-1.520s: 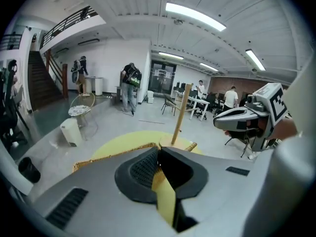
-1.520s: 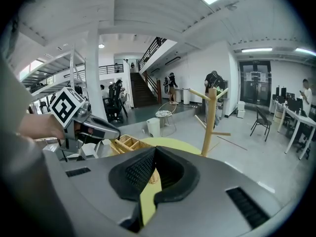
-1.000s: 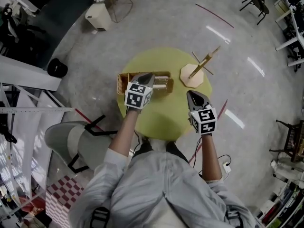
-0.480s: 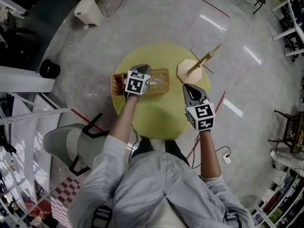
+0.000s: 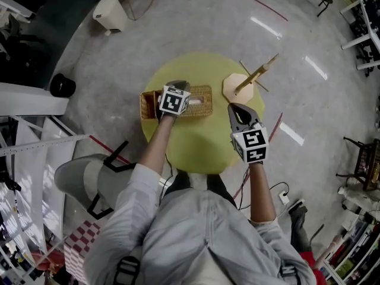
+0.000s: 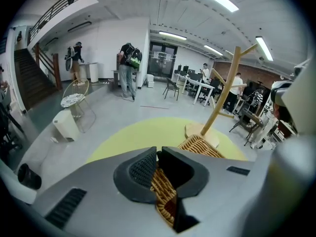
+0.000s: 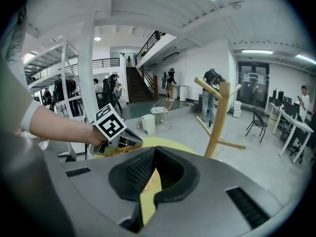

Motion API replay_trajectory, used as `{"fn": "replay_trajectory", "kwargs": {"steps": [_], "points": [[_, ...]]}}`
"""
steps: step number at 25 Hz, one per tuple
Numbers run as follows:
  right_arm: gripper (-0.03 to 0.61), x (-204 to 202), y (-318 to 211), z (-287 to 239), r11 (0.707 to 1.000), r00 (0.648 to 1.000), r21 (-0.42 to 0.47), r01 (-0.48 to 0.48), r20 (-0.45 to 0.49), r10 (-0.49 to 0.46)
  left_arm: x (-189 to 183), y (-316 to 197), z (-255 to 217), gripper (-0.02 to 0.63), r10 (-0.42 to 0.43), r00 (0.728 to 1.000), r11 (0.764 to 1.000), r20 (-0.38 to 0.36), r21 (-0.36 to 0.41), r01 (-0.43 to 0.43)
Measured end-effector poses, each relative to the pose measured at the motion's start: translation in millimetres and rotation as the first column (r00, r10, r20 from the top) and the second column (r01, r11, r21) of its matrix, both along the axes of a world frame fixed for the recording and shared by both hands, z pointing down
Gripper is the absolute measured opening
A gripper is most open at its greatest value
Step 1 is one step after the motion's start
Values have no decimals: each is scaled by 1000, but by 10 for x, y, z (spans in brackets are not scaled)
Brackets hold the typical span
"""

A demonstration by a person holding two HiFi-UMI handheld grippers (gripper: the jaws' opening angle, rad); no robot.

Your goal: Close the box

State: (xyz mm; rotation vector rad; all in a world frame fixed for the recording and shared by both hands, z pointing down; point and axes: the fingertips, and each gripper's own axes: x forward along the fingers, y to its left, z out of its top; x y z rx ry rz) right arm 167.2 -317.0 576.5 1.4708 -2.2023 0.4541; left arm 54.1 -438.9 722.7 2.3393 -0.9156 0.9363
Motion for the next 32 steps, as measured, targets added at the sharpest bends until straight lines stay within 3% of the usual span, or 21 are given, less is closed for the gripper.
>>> {"fn": "replay_trajectory", "kwargs": {"steps": [4, 7, 10, 13, 16, 23, 29, 32], "points": [[15, 23, 45, -102, 1000, 1000, 24, -7, -1, 7, 37, 102, -72, 175, 41, 998, 999, -41, 18, -40], [15, 74, 80, -223, 999, 1000, 49, -11, -13, 12, -50, 184, -179, 192, 60, 996, 997, -66, 60, -56], [15, 139, 111, -394, 997, 999, 79, -24, -23, 26, -222, 274, -413, 173, 40, 993, 994, -111, 106, -29], [15, 174, 196, -583, 993, 999, 113, -36, -33, 40, -471, 425, -721, 81, 16, 991, 983, -132, 185, 9], [15, 140, 329, -763, 987, 997, 153, -51, -42, 58, -769, 657, -1039, 48, -16, 987, 966, -159, 252, 57], [15, 4, 514, -1249, 970, 999, 241, -14, -39, 24, -1006, 1127, -1933, 32, 2, 974, 917, -225, 390, 88], [15, -191, 734, -1492, 950, 997, 312, 29, -83, -4, -990, 1549, -2641, 29, 76, 963, 833, -259, 547, 82], [15, -232, 841, -1605, 940, 995, 336, 53, -96, -22, -960, 1709, -2858, 29, 100, 965, 807, -244, 587, 64]]}}
